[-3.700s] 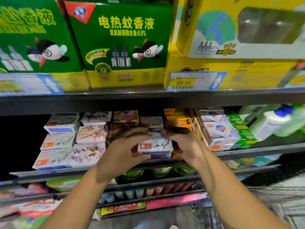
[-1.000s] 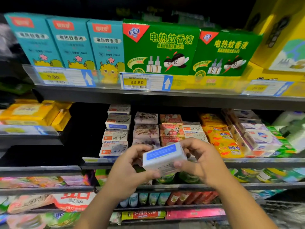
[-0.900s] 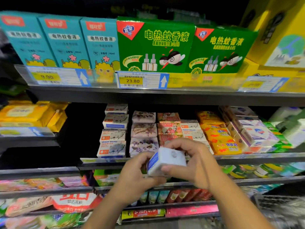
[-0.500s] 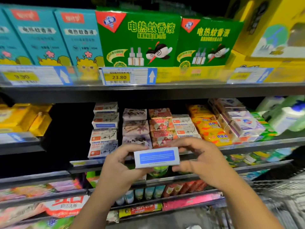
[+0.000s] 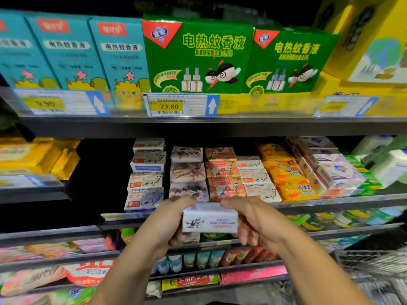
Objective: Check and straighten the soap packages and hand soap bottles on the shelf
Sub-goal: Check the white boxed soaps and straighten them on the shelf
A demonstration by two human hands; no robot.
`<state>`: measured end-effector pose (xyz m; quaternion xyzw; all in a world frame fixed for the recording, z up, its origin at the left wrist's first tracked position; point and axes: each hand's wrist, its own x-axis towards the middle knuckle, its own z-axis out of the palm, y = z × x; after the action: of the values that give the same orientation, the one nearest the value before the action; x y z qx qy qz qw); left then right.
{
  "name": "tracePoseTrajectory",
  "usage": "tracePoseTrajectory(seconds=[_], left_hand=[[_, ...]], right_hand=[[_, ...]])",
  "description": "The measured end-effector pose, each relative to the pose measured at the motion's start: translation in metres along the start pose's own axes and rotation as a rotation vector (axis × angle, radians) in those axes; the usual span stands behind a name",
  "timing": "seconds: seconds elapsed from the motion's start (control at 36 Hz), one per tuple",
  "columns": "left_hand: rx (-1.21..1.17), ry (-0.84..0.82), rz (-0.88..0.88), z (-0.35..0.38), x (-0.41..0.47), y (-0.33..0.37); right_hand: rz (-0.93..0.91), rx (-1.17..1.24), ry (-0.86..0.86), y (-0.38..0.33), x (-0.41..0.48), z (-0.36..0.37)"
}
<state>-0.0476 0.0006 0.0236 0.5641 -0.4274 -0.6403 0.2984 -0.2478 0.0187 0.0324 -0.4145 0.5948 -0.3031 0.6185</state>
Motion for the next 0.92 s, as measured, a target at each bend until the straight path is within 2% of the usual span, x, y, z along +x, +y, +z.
tracePoseTrajectory(seconds=[0.08, 0.14, 0.28, 0.36, 0.42, 0.53, 0.64, 0.78, 0.83, 0.92], left_hand=[[0.052, -0.023, -0.019, -0.001, -0.002, 0.003], [0.085, -0.03, 0.049, -0.004, -0.002, 0.004], [0.11, 0.003, 0.343, -0.016, -0.004, 0.014], [0.158, -0.009, 0.533, -0.021, -0.002, 0.017], [0.268, 0.059, 0.729, -0.025, -0.001, 0.016], [0.537, 0.185, 1.011, -0.028, -0.001, 0.014], [0.531, 0.155, 1.058, -0.021, 0.002, 0.012], [0.412, 0.129, 0.991, -0.01, 0.002, 0.008], [0.382, 0.113, 0.972, -0.013, 0.002, 0.007], [0.462, 0.118, 0.941, -0.024, 0.004, 0.004]], right_hand=[[0.052, -0.053, -0.069, 0.001, 0.001, 0.002], [0.016, -0.06, -0.069, -0.002, 0.0, 0.0], [-0.28, -0.182, -0.01, -0.017, 0.001, -0.015], [-0.41, -0.054, -0.017, -0.025, 0.003, -0.018], [-0.48, 0.012, -0.017, -0.024, 0.005, -0.02], [-0.408, 0.243, -0.151, -0.013, 0.011, -0.016], [-0.266, 0.405, -0.191, -0.006, 0.017, -0.002], [-0.131, 0.534, -0.231, 0.004, 0.02, 0.01], [-0.162, 0.507, -0.184, 0.005, 0.021, 0.01], [-0.325, 0.354, -0.08, 0.002, 0.025, 0.004]])
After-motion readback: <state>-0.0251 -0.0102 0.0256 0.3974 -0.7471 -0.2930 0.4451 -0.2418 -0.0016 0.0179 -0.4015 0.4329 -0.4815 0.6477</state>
